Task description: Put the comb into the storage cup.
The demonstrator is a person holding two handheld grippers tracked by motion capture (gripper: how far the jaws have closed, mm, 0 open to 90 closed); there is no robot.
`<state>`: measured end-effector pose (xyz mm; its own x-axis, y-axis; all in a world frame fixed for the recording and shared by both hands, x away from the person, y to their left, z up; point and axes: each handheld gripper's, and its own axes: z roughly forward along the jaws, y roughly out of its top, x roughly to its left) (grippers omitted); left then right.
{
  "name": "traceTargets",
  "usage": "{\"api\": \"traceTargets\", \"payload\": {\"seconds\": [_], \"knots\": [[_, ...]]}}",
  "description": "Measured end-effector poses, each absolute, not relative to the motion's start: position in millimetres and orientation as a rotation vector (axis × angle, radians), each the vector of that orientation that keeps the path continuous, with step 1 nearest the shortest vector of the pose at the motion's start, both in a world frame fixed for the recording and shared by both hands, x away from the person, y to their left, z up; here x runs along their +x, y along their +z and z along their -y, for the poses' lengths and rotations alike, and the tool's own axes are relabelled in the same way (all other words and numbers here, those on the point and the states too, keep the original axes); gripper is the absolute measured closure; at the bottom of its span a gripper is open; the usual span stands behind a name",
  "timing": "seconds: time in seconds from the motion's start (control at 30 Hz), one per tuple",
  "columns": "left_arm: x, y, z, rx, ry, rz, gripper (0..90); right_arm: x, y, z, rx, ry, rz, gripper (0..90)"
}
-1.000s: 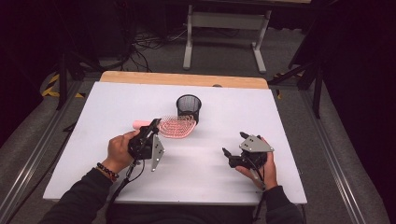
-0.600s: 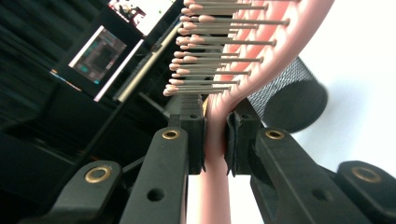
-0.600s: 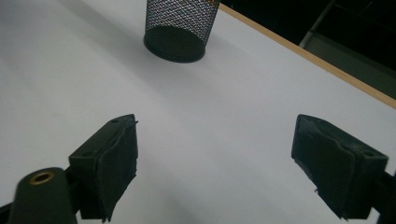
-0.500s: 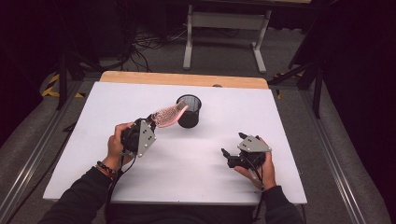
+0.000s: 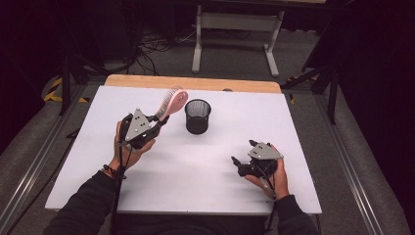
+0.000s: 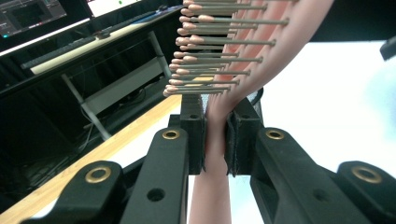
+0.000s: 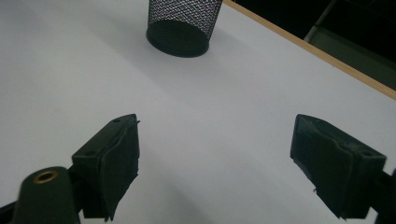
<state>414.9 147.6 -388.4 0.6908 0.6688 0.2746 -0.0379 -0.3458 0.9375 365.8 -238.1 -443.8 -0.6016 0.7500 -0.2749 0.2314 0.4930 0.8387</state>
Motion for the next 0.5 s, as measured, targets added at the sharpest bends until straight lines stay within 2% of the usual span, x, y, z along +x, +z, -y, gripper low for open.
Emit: {"api": "traceTargets", "payload": {"seconds": [0.5], "knots": [[448,-376,-130,1.644,0.639,-0.507,80.0,364,-443,237,0.79,1.077,-2.085,15.8]]}}
